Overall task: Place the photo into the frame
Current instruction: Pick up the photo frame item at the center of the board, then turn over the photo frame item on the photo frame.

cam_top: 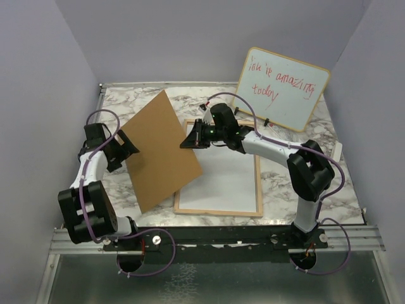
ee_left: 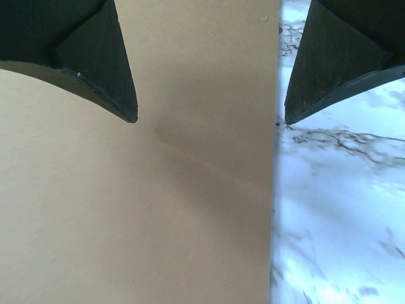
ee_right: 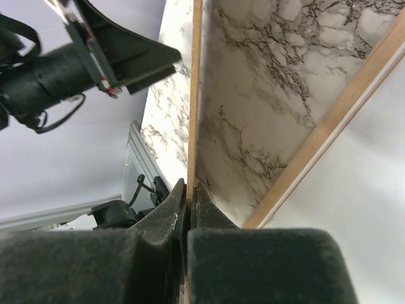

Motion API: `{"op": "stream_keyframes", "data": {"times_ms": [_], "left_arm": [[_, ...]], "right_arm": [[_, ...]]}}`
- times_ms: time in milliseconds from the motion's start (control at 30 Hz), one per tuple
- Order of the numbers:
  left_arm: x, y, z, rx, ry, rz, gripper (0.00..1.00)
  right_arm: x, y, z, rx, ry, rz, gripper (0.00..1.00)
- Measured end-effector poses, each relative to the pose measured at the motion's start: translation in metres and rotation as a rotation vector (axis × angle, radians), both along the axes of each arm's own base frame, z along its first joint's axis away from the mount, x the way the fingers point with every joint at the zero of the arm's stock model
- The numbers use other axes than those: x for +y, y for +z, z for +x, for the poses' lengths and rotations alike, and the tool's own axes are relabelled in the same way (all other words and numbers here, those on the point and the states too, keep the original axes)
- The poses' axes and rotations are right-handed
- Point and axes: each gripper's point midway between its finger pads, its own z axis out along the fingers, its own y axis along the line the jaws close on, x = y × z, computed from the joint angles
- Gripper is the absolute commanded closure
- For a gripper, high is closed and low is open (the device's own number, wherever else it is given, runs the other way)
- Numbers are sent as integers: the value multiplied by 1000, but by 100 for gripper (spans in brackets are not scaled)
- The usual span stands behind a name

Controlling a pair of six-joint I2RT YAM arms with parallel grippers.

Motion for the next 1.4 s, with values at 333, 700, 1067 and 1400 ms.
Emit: {"op": "stream_keyframes", "data": {"times_ms": [333, 700, 1067, 1400], "left_arm": [[39, 105, 31, -197, 102, 208, 1], [36, 121, 30, -256, 122, 202, 1], [10, 161, 46, -367, 74, 79, 1], [-69, 203, 64, -504, -63, -256, 1]], "right_arm": [[-11, 27, -5, -1, -57, -41, 100], [-30, 97, -4, -83, -135, 1, 99], [-97, 137, -9, -147, -306, -122, 99], [-177, 155, -14, -171, -480, -375, 100]]}}
